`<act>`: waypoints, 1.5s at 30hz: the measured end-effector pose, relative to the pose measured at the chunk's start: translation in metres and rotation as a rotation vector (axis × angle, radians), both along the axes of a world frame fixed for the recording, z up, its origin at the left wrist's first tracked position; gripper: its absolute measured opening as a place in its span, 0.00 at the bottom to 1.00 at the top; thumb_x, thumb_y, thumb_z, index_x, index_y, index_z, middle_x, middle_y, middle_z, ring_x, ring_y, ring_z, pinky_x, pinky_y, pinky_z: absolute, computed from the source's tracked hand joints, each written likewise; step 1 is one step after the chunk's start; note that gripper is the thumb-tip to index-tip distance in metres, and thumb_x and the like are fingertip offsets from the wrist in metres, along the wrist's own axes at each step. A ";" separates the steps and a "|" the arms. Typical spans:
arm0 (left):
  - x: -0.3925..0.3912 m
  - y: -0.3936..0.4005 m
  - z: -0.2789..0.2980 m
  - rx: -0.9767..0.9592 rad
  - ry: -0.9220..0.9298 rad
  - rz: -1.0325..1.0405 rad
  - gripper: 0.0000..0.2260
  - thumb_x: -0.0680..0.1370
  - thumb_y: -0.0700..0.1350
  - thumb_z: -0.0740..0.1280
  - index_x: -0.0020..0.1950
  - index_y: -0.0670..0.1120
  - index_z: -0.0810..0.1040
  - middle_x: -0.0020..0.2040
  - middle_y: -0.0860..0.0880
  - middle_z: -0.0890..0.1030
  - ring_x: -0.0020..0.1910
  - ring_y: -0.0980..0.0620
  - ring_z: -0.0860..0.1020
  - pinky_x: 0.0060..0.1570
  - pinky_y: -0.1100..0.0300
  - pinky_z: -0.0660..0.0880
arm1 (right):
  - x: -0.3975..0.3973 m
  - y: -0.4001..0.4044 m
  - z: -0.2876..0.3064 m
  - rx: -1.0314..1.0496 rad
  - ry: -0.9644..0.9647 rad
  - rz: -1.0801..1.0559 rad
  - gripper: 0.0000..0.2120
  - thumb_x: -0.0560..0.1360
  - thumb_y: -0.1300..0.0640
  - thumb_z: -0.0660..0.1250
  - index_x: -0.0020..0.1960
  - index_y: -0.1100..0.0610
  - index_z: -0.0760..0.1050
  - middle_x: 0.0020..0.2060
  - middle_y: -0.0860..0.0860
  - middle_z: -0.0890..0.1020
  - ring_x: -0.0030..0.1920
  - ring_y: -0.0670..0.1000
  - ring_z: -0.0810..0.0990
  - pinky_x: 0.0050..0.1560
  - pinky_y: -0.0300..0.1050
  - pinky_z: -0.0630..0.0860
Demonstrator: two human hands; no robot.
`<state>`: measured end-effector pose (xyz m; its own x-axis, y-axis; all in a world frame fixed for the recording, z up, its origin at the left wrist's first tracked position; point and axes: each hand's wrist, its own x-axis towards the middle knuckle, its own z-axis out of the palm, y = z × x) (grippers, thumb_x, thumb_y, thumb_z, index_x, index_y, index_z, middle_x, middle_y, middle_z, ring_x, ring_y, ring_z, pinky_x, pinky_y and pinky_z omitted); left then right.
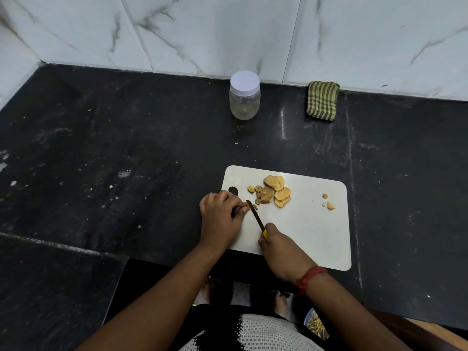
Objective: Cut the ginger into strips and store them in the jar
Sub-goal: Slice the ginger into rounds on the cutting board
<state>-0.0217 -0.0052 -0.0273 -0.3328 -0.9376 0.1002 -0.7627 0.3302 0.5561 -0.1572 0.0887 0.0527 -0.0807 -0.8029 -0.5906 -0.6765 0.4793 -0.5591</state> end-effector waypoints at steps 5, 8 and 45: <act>-0.001 -0.001 -0.001 -0.006 -0.010 0.015 0.07 0.77 0.54 0.68 0.45 0.53 0.81 0.47 0.56 0.76 0.50 0.50 0.72 0.65 0.48 0.62 | 0.000 -0.004 -0.001 0.000 0.035 0.038 0.02 0.81 0.60 0.54 0.50 0.57 0.62 0.35 0.48 0.70 0.33 0.44 0.68 0.30 0.37 0.61; -0.001 0.000 0.001 0.007 0.013 0.020 0.06 0.77 0.55 0.68 0.47 0.55 0.81 0.48 0.57 0.76 0.51 0.51 0.73 0.66 0.49 0.61 | 0.000 -0.005 -0.002 0.001 0.056 0.079 0.01 0.80 0.62 0.53 0.50 0.58 0.61 0.34 0.48 0.69 0.33 0.44 0.68 0.28 0.37 0.60; -0.002 0.002 -0.002 -0.058 -0.034 0.017 0.04 0.77 0.52 0.71 0.46 0.53 0.82 0.48 0.56 0.76 0.50 0.51 0.71 0.67 0.49 0.62 | -0.005 -0.009 -0.018 -0.010 0.154 0.123 0.07 0.78 0.65 0.54 0.56 0.60 0.62 0.35 0.52 0.71 0.31 0.48 0.69 0.27 0.40 0.60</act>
<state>-0.0239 -0.0034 -0.0296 -0.3213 -0.9360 0.1437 -0.7863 0.3483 0.5104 -0.1620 0.0793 0.0350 -0.0703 -0.8183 -0.5705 -0.8072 0.3827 -0.4494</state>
